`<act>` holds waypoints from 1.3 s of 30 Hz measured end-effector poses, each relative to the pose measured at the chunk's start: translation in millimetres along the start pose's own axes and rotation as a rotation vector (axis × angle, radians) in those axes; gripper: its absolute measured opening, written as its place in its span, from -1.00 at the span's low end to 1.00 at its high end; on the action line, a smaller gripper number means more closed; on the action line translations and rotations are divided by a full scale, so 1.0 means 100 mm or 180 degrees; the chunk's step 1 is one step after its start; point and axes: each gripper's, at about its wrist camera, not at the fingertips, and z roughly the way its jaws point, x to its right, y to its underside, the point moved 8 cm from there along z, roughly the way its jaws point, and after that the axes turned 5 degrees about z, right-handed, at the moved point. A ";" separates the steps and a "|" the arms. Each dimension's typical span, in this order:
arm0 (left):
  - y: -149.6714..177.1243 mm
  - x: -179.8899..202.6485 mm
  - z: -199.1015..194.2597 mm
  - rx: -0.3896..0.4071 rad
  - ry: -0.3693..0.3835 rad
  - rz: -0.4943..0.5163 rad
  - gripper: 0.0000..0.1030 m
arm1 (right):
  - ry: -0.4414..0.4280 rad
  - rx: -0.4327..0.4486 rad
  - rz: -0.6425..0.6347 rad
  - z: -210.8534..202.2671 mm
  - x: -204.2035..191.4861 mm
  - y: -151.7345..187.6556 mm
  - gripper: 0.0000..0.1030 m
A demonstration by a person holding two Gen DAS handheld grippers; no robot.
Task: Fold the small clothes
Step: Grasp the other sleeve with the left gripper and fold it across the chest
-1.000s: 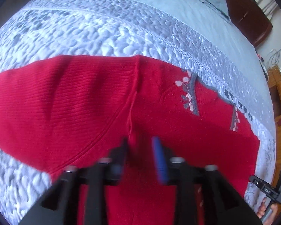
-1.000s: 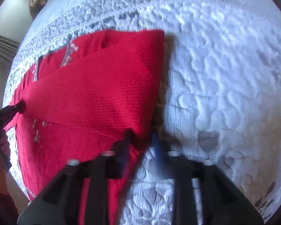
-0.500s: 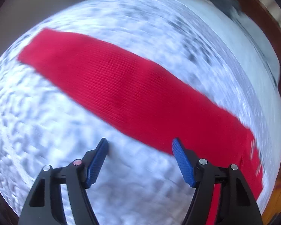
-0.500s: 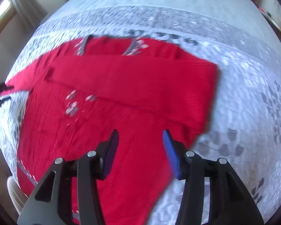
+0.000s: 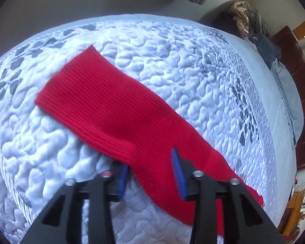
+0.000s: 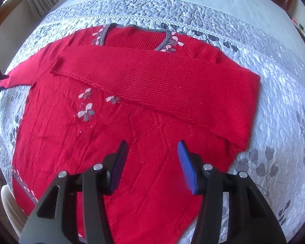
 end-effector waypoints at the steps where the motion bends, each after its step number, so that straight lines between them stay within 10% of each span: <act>1: -0.02 -0.02 0.02 0.0008 -0.0007 -0.0024 -0.59 | 0.0001 0.0005 0.0000 0.00 0.01 0.00 0.03; 14: 0.19 1.02 -0.32 0.0475 0.0311 0.0570 -0.83 | -0.0039 0.0025 0.0081 -0.05 0.18 0.13 0.06; 28: 1.88 3.39 -0.54 0.0172 0.1146 0.1940 -0.83 | -0.0073 0.0087 0.0300 -0.15 0.57 0.30 0.06; 39: 3.21 4.11 -0.06 -0.0306 0.1165 0.2437 -0.83 | -0.0125 0.0090 0.0402 -0.14 0.70 0.39 0.06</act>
